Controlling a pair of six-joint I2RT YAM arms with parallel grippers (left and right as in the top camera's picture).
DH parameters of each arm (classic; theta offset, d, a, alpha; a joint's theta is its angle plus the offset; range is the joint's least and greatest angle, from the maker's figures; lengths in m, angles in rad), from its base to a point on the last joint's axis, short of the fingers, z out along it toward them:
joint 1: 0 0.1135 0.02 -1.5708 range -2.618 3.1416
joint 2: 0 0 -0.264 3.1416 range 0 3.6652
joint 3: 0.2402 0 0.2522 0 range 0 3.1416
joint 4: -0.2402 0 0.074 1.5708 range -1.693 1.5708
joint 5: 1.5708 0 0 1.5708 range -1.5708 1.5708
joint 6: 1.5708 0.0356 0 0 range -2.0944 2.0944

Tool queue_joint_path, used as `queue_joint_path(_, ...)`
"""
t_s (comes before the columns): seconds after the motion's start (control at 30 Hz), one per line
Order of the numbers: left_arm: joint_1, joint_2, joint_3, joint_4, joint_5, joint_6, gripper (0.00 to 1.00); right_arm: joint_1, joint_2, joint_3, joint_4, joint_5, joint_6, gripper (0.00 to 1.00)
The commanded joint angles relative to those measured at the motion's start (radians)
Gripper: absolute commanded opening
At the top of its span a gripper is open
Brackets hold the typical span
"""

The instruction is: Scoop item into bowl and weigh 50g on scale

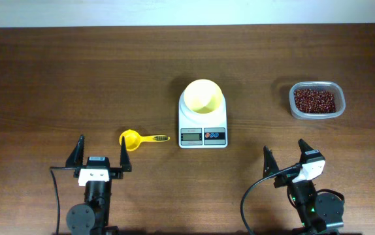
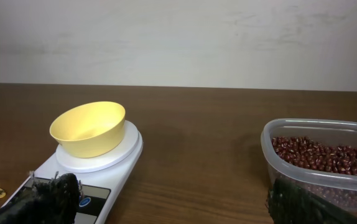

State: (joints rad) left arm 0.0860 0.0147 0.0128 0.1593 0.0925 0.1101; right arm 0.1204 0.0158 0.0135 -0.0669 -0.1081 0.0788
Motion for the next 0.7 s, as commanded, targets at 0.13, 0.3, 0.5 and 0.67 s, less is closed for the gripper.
queue_joint_path(0.13,-0.003,-0.008,-0.002,0.005,-0.011,-0.012,0.99,-0.002,-0.006,-0.008,-0.003,0.008,0.004,0.99)
queue_joint_path(0.3,-0.003,-0.008,-0.002,0.005,-0.011,-0.012,0.99,-0.002,-0.006,-0.008,-0.003,0.008,0.004,0.99)
queue_joint_path(0.5,-0.003,-0.008,-0.002,0.018,-0.011,-0.012,0.99,-0.002,-0.006,-0.008,-0.003,0.008,0.004,0.99)
queue_joint_path(0.67,-0.003,-0.008,-0.002,0.034,-0.011,-0.012,0.99,-0.002,-0.006,-0.008,-0.003,0.008,0.004,0.99)
